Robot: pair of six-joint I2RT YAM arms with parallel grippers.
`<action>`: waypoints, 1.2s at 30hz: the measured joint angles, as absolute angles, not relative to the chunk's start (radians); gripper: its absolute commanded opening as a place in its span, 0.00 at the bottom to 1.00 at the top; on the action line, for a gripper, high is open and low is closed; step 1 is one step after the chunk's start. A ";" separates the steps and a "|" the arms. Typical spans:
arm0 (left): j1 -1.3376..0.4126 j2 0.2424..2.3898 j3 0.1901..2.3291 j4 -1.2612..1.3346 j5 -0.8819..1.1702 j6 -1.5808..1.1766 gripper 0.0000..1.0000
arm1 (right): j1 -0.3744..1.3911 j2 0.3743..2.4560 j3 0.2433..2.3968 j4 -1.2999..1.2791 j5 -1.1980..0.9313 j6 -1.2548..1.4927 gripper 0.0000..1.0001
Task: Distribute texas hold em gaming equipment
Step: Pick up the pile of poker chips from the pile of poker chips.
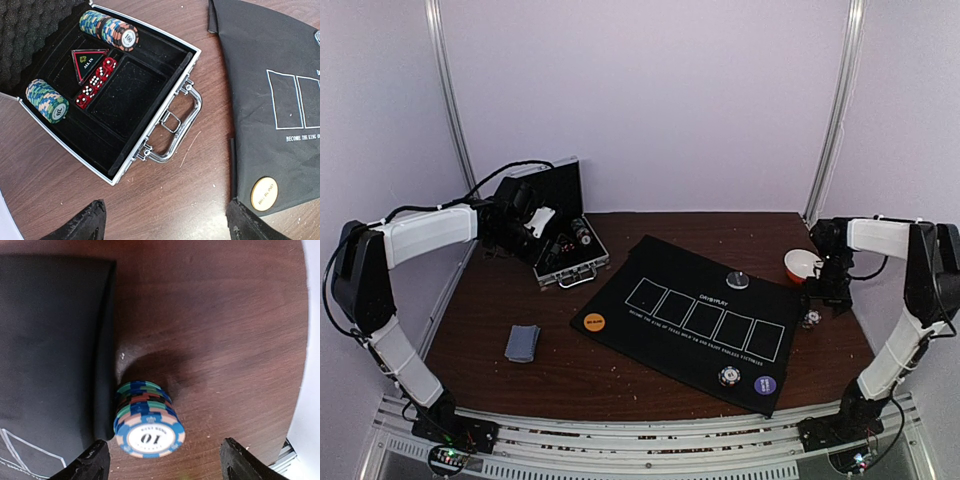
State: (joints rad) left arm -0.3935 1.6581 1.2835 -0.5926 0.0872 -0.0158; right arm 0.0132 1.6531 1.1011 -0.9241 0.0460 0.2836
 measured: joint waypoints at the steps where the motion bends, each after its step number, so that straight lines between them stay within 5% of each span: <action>1: -0.393 1.658 1.283 -0.593 0.087 -0.016 0.87 | 0.012 1.666 1.092 -0.916 0.037 0.282 0.76; 27: -0.393 1.658 1.283 -0.593 0.090 -0.015 0.87 | 0.009 1.758 1.065 -0.804 -0.006 0.230 0.68; 36: -0.387 1.658 1.283 -0.593 0.094 -0.015 0.87 | 0.009 1.756 1.058 -0.793 -0.018 0.234 0.50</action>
